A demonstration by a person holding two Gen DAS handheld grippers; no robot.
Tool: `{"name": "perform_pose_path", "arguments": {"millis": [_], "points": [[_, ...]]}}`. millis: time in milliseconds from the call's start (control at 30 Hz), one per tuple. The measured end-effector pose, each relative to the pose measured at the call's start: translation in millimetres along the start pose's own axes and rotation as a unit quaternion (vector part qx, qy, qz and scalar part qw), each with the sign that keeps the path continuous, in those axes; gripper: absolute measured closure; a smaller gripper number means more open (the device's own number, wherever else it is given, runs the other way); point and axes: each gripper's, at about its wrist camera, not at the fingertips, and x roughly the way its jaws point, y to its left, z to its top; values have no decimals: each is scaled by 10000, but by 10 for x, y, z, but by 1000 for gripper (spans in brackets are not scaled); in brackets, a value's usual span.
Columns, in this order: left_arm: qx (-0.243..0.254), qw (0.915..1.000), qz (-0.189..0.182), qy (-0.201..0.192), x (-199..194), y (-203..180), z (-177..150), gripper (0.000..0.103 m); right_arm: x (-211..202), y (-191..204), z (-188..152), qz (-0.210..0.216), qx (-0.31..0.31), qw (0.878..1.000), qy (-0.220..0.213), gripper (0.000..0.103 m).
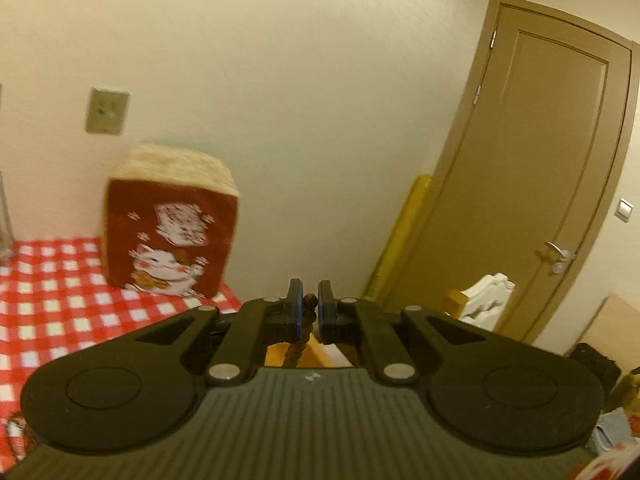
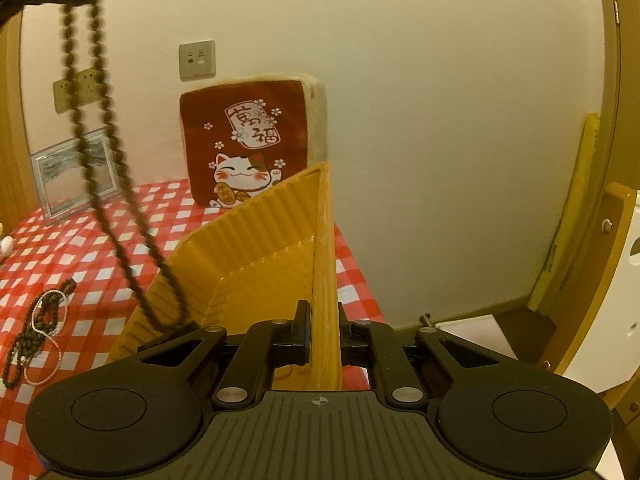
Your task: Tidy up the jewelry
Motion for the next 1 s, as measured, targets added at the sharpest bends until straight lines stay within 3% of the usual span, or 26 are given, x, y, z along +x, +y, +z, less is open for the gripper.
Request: {"name": "perform_pose_path", "arguments": {"millis": [200,433,700,1000], "points": [[-160,9991,-242,300,312,-84,-139,97,13,2,8,-7,11,10000,21,94],[-477,9951,-40,870,619,75,-430,97,22,0,5,-15,40,10000,28,94],[-858,9832,15,1612,895,240,-922,97,36,2,11,-15,47,10000,34,94],[-955,9746,271,2006,1056,340,-1194,95,31,4,12,-13,61,10000,11,94]]}}
